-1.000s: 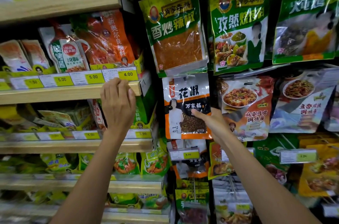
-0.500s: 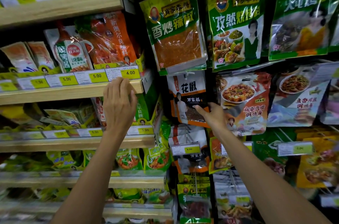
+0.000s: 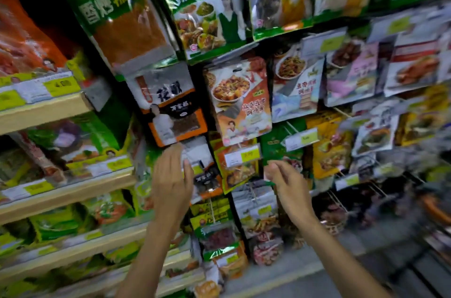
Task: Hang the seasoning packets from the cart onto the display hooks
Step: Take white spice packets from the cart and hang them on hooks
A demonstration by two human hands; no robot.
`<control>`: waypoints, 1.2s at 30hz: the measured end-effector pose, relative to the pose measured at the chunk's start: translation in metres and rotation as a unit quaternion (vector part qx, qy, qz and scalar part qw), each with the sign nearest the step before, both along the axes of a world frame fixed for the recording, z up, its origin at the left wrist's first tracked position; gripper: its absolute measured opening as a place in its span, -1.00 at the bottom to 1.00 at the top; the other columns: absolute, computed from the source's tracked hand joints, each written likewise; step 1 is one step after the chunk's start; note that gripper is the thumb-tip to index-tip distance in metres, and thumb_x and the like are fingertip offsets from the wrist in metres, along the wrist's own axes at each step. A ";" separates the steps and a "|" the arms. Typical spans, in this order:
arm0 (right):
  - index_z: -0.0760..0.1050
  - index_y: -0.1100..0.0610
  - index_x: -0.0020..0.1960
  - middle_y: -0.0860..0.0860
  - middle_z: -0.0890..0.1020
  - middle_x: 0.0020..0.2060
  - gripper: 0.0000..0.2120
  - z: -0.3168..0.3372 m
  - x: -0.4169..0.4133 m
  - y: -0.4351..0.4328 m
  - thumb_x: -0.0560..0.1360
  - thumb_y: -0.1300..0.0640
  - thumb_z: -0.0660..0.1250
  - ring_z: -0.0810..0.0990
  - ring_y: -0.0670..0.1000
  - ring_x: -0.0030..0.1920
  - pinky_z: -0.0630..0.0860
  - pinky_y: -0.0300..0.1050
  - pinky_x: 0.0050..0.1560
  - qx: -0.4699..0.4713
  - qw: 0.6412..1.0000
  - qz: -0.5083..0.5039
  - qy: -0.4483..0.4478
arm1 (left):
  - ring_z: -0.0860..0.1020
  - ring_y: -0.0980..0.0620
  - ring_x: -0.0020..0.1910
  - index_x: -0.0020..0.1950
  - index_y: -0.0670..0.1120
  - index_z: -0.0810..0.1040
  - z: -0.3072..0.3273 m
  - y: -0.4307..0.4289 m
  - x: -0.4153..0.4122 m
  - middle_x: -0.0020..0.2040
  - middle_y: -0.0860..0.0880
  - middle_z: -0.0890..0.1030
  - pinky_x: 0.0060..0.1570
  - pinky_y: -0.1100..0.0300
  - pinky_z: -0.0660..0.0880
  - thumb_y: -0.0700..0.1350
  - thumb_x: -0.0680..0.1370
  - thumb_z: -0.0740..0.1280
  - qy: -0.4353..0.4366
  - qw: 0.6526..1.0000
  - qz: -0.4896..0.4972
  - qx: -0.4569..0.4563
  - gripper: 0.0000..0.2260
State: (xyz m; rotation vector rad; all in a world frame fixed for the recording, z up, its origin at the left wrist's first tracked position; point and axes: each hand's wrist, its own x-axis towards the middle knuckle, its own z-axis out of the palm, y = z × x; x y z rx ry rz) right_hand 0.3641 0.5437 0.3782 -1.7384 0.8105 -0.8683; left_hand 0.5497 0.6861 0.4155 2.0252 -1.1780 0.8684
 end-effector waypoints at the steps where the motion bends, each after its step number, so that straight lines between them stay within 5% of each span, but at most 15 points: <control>1: 0.53 0.03 0.20 -0.17 0.61 -0.07 -0.76 -0.013 -0.022 -0.005 0.64 0.01 0.16 0.58 -0.16 -0.05 0.51 -0.34 -0.07 0.025 0.999 -0.021 0.003 | 0.50 -0.15 0.15 0.24 -0.28 0.50 -0.017 -0.013 -0.021 0.15 -0.22 0.57 0.13 -0.03 0.46 -0.12 0.65 0.11 0.074 0.997 -0.026 0.014 -0.68; 4: 0.60 0.09 0.06 0.01 0.68 -0.11 -0.74 -0.052 -0.091 -0.022 0.65 0.07 0.14 0.64 0.02 -0.05 0.57 0.03 0.02 0.091 0.990 -0.109 0.020 | 0.52 -0.22 0.07 0.18 -0.25 0.51 -0.068 -0.055 -0.085 0.08 -0.23 0.56 0.04 -0.06 0.46 -0.11 0.66 0.11 0.281 0.951 -0.099 0.083 -0.71; 7: 0.60 0.30 0.03 0.22 0.68 -0.12 -0.70 -0.085 -0.161 -0.039 0.64 0.16 0.14 0.64 0.20 -0.04 0.52 0.13 0.06 0.137 0.972 -0.181 0.061 | 0.53 -0.22 -0.08 0.10 -0.25 0.53 -0.106 -0.097 -0.148 -0.07 -0.25 0.56 -0.10 -0.09 0.44 -0.12 0.66 0.13 0.406 0.889 -0.159 0.141 -0.75; 12: 0.60 0.27 -0.01 0.14 0.68 -0.16 -0.81 -0.124 -0.270 -0.060 0.61 0.23 0.22 0.63 0.08 -0.11 0.46 -0.19 -0.07 0.178 0.941 -0.256 0.131 | 0.58 -0.17 -0.02 0.15 -0.22 0.55 -0.143 -0.173 -0.241 0.00 -0.21 0.63 -0.03 0.00 0.48 -0.13 0.66 0.13 0.468 0.832 -0.187 0.232 -0.74; 15: 0.57 0.11 -0.13 -0.04 0.65 -0.29 -0.79 -0.135 -0.328 -0.081 0.62 0.15 0.22 0.58 -0.09 -0.26 0.39 -0.37 -0.23 0.186 0.928 -0.270 0.176 | 0.58 -0.19 -0.05 0.06 -0.25 0.58 -0.161 -0.219 -0.294 -0.06 -0.27 0.63 -0.08 0.02 0.40 -0.18 0.63 0.20 0.461 0.819 -0.204 0.275 -0.79; 18: 0.55 0.06 -0.12 -0.01 0.66 -0.30 -0.84 -0.142 -0.381 -0.104 0.61 0.15 0.24 0.56 -0.13 -0.32 0.42 -0.25 -0.24 0.182 0.915 -0.303 0.195 | 0.55 -0.14 -0.14 0.00 -0.21 0.59 -0.176 -0.259 -0.343 -0.14 -0.25 0.62 -0.12 0.04 0.37 -0.21 0.61 0.23 0.445 0.801 -0.236 0.322 -0.84; 22: 0.56 0.07 -0.08 0.03 0.70 -0.25 -0.90 -0.151 -0.440 -0.134 0.58 0.18 0.29 0.67 0.03 -0.19 0.52 -0.06 -0.08 0.214 0.887 -0.368 0.177 | 0.54 -0.15 -0.14 -0.03 -0.23 0.59 -0.189 -0.308 -0.398 -0.14 -0.21 0.61 -0.20 0.12 0.28 -0.23 0.61 0.22 0.430 0.782 -0.269 0.361 -0.84; 26: 0.58 0.11 -0.04 0.05 0.69 -0.29 -0.91 -0.166 -0.482 -0.166 0.57 0.20 0.30 0.67 0.04 -0.27 0.50 -0.21 -0.19 0.242 0.857 -0.425 0.162 | 0.50 -0.06 -0.20 -0.03 -0.14 0.55 -0.196 -0.355 -0.434 -0.18 -0.12 0.58 -0.26 0.19 0.24 -0.13 0.63 0.20 0.386 0.771 -0.302 0.406 -0.84; 33: 0.57 0.11 0.01 0.05 0.69 -0.22 -0.91 -0.204 -0.522 -0.236 0.58 0.20 0.29 0.64 0.06 -0.21 0.58 0.04 -0.10 0.271 0.815 -0.501 0.109 | 0.57 -0.10 -0.07 0.15 -0.18 0.56 -0.207 -0.464 -0.466 -0.02 -0.15 0.63 -0.15 0.15 0.41 -0.19 0.60 0.25 0.303 0.756 -0.367 0.448 -0.82; 36: 0.57 0.15 0.02 0.08 0.69 -0.21 -0.90 -0.231 -0.530 -0.278 0.58 0.20 0.27 0.66 0.07 -0.18 0.56 -0.02 -0.07 0.293 0.797 -0.519 0.098 | 0.55 -0.18 0.07 0.22 -0.21 0.53 -0.214 -0.524 -0.474 0.07 -0.18 0.60 0.01 0.06 0.44 -0.21 0.60 0.23 0.245 0.767 -0.375 0.460 -0.78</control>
